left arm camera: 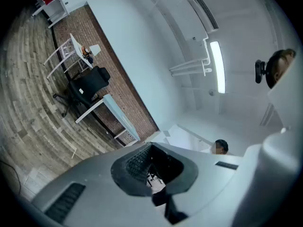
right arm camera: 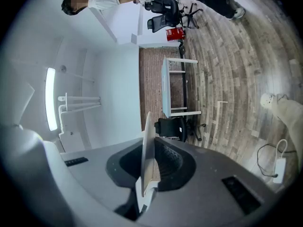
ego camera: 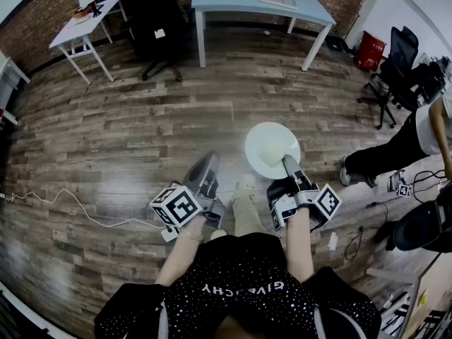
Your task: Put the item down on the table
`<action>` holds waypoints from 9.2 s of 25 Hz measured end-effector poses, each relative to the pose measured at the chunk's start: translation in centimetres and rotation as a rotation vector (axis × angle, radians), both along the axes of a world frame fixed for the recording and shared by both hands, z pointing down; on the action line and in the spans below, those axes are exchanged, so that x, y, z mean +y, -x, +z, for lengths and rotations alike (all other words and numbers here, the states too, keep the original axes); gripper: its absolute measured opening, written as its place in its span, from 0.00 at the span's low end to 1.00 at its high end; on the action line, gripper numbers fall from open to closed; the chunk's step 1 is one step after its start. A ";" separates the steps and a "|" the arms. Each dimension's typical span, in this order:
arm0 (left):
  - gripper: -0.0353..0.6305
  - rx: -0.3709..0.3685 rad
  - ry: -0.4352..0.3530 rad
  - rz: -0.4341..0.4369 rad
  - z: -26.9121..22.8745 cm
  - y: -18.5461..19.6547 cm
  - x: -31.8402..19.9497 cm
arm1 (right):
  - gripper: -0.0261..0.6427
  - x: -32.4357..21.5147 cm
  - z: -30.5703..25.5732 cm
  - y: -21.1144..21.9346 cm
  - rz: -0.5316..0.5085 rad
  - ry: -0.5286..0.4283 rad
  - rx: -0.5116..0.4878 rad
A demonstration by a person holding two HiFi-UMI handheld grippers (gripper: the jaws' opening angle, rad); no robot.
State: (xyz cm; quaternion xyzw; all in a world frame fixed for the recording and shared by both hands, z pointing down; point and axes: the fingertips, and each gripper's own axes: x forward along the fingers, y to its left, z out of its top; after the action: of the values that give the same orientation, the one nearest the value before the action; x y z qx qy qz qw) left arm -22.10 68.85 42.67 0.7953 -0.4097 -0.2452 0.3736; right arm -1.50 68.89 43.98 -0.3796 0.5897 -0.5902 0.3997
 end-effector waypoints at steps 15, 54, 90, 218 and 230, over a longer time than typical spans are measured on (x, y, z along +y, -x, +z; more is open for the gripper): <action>0.07 0.034 -0.002 0.052 0.0 -6.1 -16.3 | 0.09 -15.3 0.9 -5.3 0.021 0.008 -0.016; 0.07 0.015 0.022 0.094 2.1 -18.2 -47.7 | 0.09 -45.9 1.8 -18.5 0.067 0.013 -0.042; 0.07 0.006 -0.012 0.237 -2.5 -23.1 -89.8 | 0.09 -85.2 -1.9 -21.7 0.166 -0.028 -0.035; 0.07 -0.051 0.096 0.214 3.3 -31.8 -144.8 | 0.06 -144.0 1.1 -24.6 0.025 -0.216 -0.138; 0.07 -0.061 0.086 0.245 2.8 -33.5 -144.5 | 0.06 -142.7 0.3 -27.0 0.060 -0.259 -0.041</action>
State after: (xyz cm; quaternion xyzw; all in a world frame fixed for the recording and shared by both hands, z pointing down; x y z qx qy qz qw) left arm 11.36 -75.63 45.49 0.8297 -0.3306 -0.1558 0.4220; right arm 25.49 -73.79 44.30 -0.3299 0.6411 -0.5046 0.4749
